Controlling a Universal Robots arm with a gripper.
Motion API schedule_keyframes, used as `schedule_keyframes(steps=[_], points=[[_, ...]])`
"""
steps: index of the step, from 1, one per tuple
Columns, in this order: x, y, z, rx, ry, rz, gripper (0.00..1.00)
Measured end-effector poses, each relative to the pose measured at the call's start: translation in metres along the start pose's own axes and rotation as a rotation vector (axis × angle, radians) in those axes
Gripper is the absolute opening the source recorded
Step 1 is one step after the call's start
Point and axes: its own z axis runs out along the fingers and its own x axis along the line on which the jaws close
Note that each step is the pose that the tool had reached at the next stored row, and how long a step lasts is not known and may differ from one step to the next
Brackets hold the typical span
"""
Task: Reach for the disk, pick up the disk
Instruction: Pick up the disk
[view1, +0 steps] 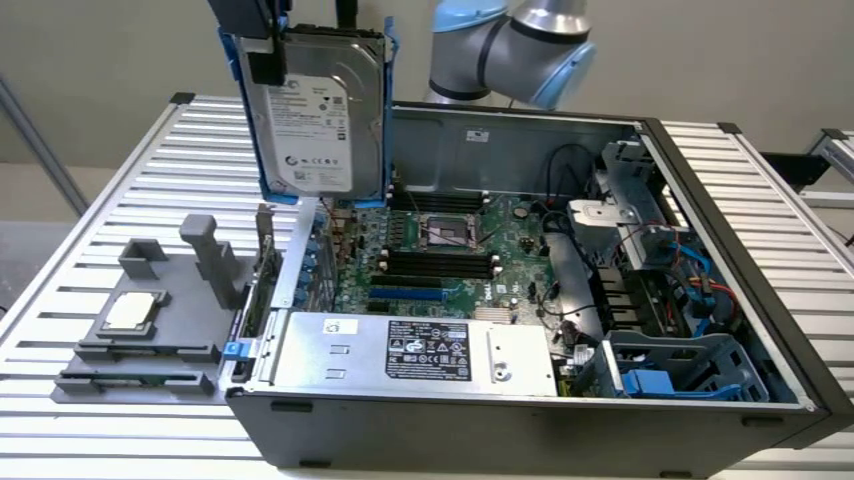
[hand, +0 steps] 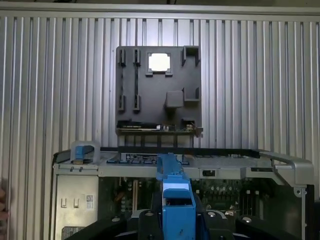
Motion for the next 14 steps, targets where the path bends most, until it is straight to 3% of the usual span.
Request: schedule_keyframes(steps=[14], points=[[0.023, -0.0563, -0.0021, 0.0000, 0.0000, 0.000, 0.33]])
